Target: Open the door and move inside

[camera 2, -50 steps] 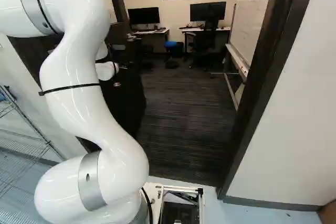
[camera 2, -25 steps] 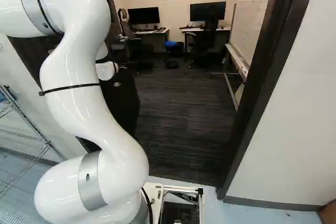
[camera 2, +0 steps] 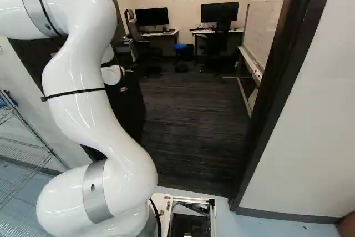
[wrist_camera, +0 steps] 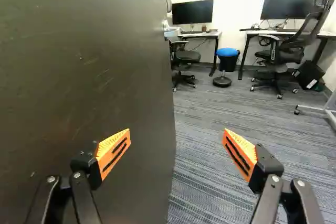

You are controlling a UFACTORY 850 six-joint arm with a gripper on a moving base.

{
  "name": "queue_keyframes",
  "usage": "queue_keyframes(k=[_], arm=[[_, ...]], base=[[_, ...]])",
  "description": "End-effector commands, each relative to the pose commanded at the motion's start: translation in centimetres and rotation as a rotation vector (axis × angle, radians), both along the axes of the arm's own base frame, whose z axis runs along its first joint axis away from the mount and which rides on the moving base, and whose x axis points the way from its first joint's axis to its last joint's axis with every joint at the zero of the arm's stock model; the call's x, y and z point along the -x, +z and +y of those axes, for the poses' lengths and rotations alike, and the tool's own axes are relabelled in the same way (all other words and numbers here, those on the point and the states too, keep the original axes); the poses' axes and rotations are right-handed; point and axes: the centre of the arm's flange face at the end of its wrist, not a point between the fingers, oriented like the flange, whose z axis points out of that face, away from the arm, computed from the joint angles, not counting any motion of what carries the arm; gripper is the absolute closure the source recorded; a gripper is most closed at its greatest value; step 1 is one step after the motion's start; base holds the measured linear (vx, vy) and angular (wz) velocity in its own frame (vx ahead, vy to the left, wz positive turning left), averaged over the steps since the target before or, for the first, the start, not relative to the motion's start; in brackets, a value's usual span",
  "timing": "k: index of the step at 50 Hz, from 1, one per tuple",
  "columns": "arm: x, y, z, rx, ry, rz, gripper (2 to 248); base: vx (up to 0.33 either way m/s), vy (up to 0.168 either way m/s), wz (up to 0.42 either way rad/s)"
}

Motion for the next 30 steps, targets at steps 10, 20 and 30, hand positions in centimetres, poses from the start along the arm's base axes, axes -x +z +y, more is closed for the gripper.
queue_keyframes(k=[10, 20, 30], arm=[[0.0, 0.0, 0.01, 0.001, 0.001, 0.0, 3], [0.01, 0.0, -0.02, 0.001, 0.001, 0.0, 3], [0.16, 0.07, -0.8, 0.002, -0.009, 0.003, 3]], base=[[0.0, 0.0, 0.0], [0.0, 0.0, 0.0], [0.0, 0.0, 0.0]])
